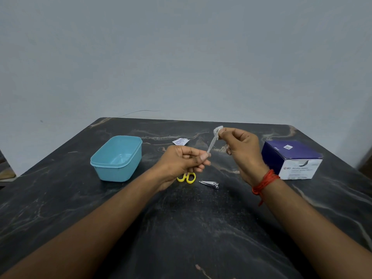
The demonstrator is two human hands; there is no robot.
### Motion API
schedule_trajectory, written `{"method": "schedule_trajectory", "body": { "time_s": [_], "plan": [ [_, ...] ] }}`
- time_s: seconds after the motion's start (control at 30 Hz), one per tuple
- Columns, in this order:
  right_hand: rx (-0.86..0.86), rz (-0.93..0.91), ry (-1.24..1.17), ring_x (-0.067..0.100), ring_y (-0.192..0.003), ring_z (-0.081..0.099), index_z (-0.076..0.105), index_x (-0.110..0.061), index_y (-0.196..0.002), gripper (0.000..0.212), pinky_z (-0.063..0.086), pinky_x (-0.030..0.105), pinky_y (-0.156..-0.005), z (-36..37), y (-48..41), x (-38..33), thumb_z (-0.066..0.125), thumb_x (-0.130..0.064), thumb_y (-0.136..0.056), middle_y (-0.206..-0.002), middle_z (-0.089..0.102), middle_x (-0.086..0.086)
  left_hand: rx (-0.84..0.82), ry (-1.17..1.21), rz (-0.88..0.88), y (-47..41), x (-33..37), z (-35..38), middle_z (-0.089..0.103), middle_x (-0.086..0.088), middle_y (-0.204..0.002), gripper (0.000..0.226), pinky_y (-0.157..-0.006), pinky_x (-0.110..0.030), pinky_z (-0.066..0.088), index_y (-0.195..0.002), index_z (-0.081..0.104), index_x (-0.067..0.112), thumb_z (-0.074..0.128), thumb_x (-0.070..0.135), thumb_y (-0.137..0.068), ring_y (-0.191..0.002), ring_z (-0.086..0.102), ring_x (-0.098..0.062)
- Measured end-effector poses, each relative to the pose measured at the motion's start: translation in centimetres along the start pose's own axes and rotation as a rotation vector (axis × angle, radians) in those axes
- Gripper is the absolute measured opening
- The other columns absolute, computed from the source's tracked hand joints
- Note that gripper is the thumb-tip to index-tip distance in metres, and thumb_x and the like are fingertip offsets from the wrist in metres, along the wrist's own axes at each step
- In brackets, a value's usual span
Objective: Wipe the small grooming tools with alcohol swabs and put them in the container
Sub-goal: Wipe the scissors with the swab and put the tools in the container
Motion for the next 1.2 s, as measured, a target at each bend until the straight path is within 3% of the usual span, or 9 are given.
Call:
{"method": "schedule_trajectory", "body": {
  "time_s": [0.13, 0.33, 0.47, 0.97, 1.2],
  "plan": [
    [0.024, 0.015, 0.047, -0.006, -0.052, 0.055, 0.077, -0.006, -0.093, 0.013, 0.041, 0.015, -0.06, -0.4, -0.2, 0.3, 0.066, -0.012, -0.092, -0.086, 0.073, 0.002, 0.047, -0.042, 0.05, 0.0, 0.5, -0.3, 0.077, -0.012, -0.088, 0.022, -0.069, -0.02, 0.058, -0.104, 0.074, 0.001, 0.074, 0.011, -0.085, -0.068, 0.068, -0.011],
    [-0.205, 0.206, 0.096, 0.009, -0.057, 0.041, 0.078, -0.006, -0.092, 0.011, 0.037, 0.024, -0.053, 1.7, 0.3, 2.9, 0.068, -0.011, -0.089, -0.075, 0.073, 0.0, 0.113, -0.09, 0.105, 0.1, 1.0, -1.0, 0.077, -0.012, -0.084, 0.02, -0.065, -0.019, 0.056, -0.103, 0.074, 0.001, 0.074, 0.009, -0.085, -0.063, 0.067, -0.009],
    [-0.241, 0.236, 0.098, 0.01, -0.056, 0.04, 0.077, -0.004, -0.09, 0.011, 0.036, 0.024, -0.05, 2.0, 0.4, 3.4, 0.07, -0.011, -0.089, -0.073, 0.073, 0.0, 0.118, -0.122, 0.114, 0.0, 1.1, -1.2, 0.077, -0.009, -0.081, 0.017, -0.066, -0.02, 0.057, -0.102, 0.075, 0.003, 0.074, 0.008, -0.085, -0.063, 0.066, -0.008],
    [0.032, 0.157, -0.016, 0.009, -0.064, 0.041, 0.079, -0.014, -0.077, 0.012, 0.037, 0.024, -0.055, -1.4, -0.9, 1.8, 0.071, -0.015, -0.086, -0.081, 0.074, 0.002, 0.057, -0.208, 0.122, 0.1, 1.1, -0.1, 0.077, -0.008, -0.082, 0.02, -0.064, -0.018, 0.055, -0.103, 0.076, 0.003, 0.076, 0.012, -0.085, -0.066, 0.066, -0.006],
    [-0.02, 0.199, 0.021, 0.008, -0.064, 0.045, 0.08, -0.013, -0.086, 0.008, 0.04, 0.026, -0.057, -0.8, -0.6, 2.6, 0.073, -0.019, -0.087, -0.087, 0.077, 0.004, 0.088, -0.192, 0.124, 0.2, 0.8, -0.4, 0.078, -0.009, -0.083, 0.018, -0.069, -0.023, 0.059, -0.101, 0.076, 0.003, 0.076, 0.012, -0.085, -0.067, 0.067, -0.011]
  ]
}}
Point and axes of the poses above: each hand's wrist, its own y-axis away from the middle knuckle, its own z-axis out of the palm, x = y × z, the point moved 9 cm from there along -y, towards the middle knuckle
